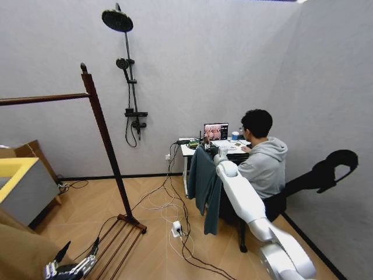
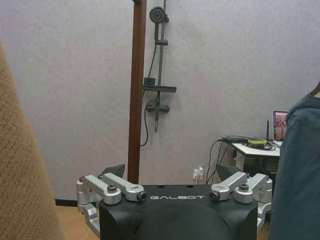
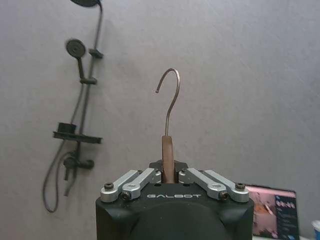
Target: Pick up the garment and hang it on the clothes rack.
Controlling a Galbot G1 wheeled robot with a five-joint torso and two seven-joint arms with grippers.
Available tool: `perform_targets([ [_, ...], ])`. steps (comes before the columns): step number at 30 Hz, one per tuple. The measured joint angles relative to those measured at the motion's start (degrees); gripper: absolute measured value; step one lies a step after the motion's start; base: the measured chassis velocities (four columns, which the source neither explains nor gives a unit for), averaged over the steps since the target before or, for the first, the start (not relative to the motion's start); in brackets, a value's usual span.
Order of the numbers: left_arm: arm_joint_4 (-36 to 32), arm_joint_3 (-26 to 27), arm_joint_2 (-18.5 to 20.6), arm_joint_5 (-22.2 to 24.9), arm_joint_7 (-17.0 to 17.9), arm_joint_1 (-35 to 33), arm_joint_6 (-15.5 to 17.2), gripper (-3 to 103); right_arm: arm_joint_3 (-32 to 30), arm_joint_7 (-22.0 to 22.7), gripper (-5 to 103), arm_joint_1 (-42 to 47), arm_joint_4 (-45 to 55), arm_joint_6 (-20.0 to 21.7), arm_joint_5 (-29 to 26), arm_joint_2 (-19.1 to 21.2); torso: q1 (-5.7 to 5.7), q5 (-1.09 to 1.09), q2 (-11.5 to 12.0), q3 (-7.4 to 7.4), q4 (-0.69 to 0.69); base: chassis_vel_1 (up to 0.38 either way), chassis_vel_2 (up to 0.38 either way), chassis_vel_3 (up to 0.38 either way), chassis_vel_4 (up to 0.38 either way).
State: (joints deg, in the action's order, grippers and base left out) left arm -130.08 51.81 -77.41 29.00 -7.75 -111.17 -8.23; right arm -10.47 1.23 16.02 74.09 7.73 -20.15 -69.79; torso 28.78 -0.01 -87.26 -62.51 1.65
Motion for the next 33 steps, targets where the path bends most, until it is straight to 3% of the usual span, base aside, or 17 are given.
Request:
perform_targets([
  [6, 0.00, 0.00, 0.00, 0.00, 0.02, 0.00, 0.00, 100, 2.72, 0.77, 10, 6.18, 10.89, 1.77, -2.96, 1.96, -0.01, 0.02, 0.00, 0.00, 0.00, 0.000, 0.000, 0.000, 0.000],
  [12, 0.00, 0.00, 0.00, 0.00, 0.03, 0.00, 0.00, 100, 3.65, 1.57, 10, 8.48, 15.46, 2.33, -3.48, 1.63, 0.00, 0.01, 0.00, 0.00, 0.00, 0.000, 0.000, 0.000, 0.000],
  [22, 0.00, 0.00, 0.00, 0.00, 0.02, 0.00, 0.00, 100, 9.50, -0.04, 10, 9.44, 27.87, 5.18, -12.38, 3.72, -0.01, 0.01, -0.01, 0.00, 0.00, 0.008, 0.011, 0.010, 0.010],
  [33, 0.00, 0.00, 0.00, 0.00, 0.02, 0.00, 0.00, 100, 10.09, -0.64, 10, 7.25, 29.32, 6.21, -13.93, 4.18, -0.01, 0.01, 0.00, 0.00, -0.01, 0.086, 0.081, 0.071, 0.071],
])
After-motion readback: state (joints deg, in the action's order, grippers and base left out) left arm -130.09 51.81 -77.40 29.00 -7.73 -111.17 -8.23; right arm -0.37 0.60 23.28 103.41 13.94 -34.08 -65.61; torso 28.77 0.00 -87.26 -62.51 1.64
